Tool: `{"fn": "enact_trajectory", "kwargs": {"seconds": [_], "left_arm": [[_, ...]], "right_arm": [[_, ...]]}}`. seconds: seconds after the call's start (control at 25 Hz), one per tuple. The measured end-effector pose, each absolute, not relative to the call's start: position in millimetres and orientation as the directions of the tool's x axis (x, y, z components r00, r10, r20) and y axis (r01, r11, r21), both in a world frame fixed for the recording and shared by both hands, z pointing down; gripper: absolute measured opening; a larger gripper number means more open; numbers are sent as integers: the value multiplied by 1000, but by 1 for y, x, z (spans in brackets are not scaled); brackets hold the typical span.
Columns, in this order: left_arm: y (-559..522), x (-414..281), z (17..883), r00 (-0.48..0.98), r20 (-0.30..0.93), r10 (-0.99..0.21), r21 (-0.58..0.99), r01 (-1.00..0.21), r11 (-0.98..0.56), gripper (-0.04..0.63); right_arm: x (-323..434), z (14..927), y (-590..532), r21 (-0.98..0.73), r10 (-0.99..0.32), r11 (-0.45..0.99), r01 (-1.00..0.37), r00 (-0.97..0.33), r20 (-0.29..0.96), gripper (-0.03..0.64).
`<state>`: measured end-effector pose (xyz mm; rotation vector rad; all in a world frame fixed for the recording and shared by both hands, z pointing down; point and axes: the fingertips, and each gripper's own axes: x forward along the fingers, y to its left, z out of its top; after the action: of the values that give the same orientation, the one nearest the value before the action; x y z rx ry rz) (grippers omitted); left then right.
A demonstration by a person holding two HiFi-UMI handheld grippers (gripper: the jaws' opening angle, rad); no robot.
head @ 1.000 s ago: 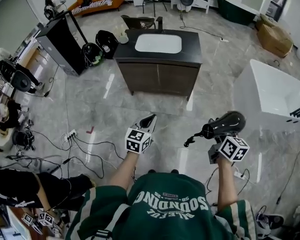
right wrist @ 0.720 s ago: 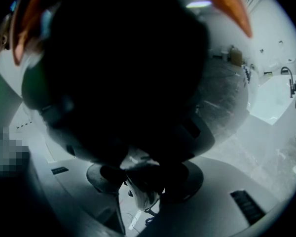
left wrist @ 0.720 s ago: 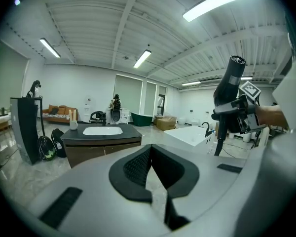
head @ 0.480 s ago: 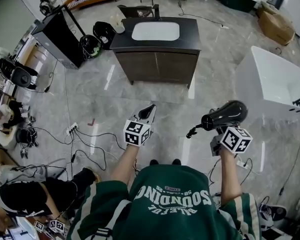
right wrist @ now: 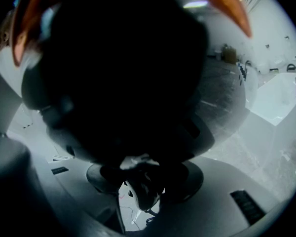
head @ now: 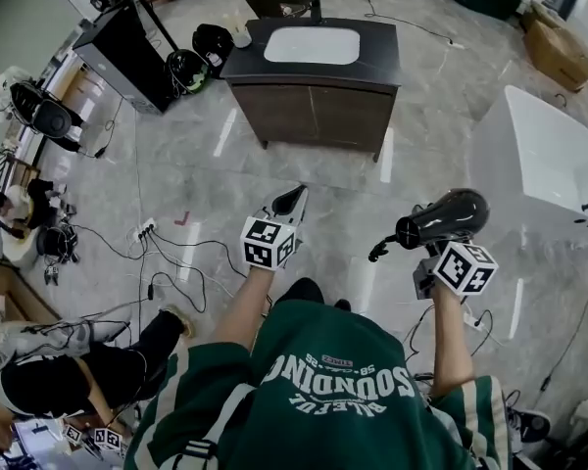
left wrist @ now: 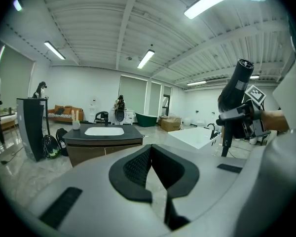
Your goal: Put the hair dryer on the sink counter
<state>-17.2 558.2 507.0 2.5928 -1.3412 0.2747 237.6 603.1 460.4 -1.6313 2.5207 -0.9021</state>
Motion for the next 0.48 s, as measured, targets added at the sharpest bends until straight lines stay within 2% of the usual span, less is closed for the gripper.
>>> {"fn": "enact_trajectory", "kwargs": {"seconds": [0.24,0.48], "left_arm": [[537,-11,506,572,247,-783,96,-818,-567,11],[470,-13,515,582,238,-777,113,-811,-573,12]], "right_arm": [[235,468,581,-472,-830,293,-831,-466,305,201],[225,474,520,-465,-832,278,-840,-453,321,201]]}}
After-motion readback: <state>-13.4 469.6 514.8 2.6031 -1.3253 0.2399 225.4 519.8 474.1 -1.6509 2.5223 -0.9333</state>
